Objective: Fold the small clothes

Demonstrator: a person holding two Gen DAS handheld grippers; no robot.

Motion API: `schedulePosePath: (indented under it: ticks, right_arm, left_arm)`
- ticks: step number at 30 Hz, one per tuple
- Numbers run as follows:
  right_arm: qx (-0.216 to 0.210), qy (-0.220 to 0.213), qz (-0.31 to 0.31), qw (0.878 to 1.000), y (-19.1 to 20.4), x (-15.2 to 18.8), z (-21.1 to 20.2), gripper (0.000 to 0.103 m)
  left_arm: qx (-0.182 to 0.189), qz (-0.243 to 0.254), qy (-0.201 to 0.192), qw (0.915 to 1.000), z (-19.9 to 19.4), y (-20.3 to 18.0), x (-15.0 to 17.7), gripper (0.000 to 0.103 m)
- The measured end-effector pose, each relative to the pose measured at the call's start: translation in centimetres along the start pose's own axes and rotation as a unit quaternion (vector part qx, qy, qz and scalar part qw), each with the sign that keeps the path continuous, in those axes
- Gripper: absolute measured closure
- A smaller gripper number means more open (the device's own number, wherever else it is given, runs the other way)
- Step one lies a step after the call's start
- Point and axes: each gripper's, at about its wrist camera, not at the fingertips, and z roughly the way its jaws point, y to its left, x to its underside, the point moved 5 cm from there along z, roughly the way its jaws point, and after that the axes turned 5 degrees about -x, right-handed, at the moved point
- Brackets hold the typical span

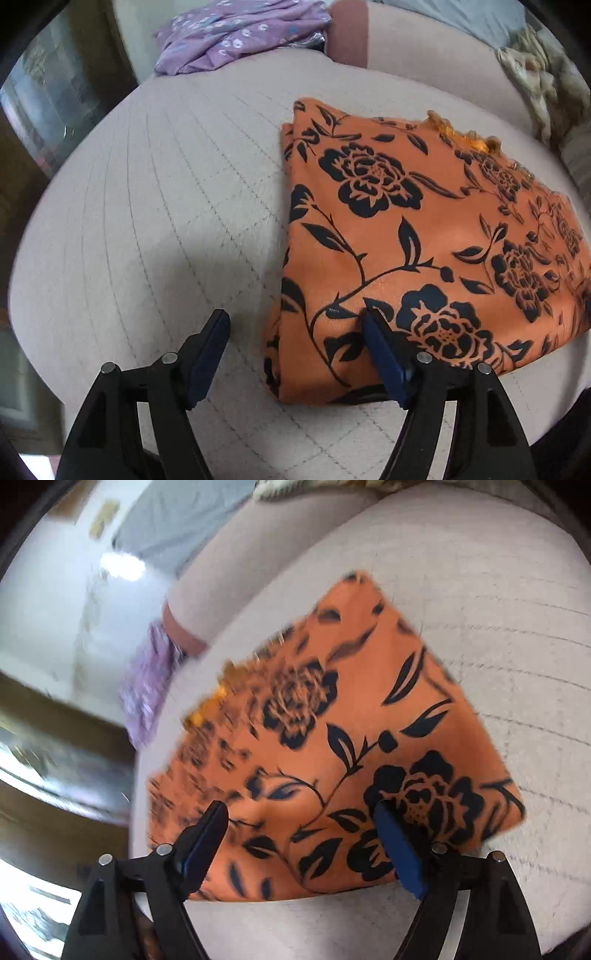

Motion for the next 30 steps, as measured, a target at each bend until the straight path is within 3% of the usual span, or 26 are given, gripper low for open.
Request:
schedulePosePath:
  ticks: [2, 5, 8, 12, 17, 21, 24, 26, 30]
  right_arm:
    - [-0.014, -0.011, -0.023, 1.000, 1.5, -0.1, -1.4, 0.019]
    - [-0.039, -0.026, -0.039, 0.998, 3.0, 1.0, -3.7, 0.018]
    - [-0.049, -0.005, 0.008, 0.999, 1.0, 3.1, -3.6, 0.018]
    - [-0.024, 0.012, 0.058, 0.998, -2.5, 5.5, -2.8, 0.017]
    - [-0.055, -0.004, 0.015, 0.998, 0.5, 3.6, -3.4, 0.017]
    - [-0.081, 0.001, -0.023, 0.996, 2.6, 1.6, -1.6, 0.014]
    - [-0.004, 0.024, 0.029, 0.999, -0.9, 1.3, 1.4, 0.014]
    - [-0.033, 0.003, 0.035, 0.999, 0.0, 0.9, 0.6, 0.013]
    - [-0.074, -0.003, -0.011, 0.997, 3.5, 0.6, -0.3, 0.011]
  left_arm:
    - [0.003, -0.025, -0.021, 0.9995, -1.2, 0.6, -0.5, 0.028]
    - [-0.002, -0.014, -0.069, 0.9975, -3.4, 0.1, -1.2, 0.028]
    - [0.006, 0.001, -0.066, 0.9978, -4.0, -1.4, -1.0, 0.028]
    - [0.021, 0.016, -0.069, 0.9973, -5.3, -3.1, -1.0, 0.028]
    - [0.031, 0.022, -0.078, 0.9963, -7.8, -4.1, -1.2, 0.028]
    - [0.032, 0.026, -0.075, 0.9963, -8.3, -4.2, -0.9, 0.028]
    - [0.032, 0.028, -0.071, 0.9966, -8.5, -4.1, -0.7, 0.028]
    - [0.027, 0.028, -0.076, 0.9964, -8.5, -3.9, -0.6, 0.027]
    - [0.031, 0.017, -0.060, 0.9976, -7.5, -3.8, -0.6, 0.026]
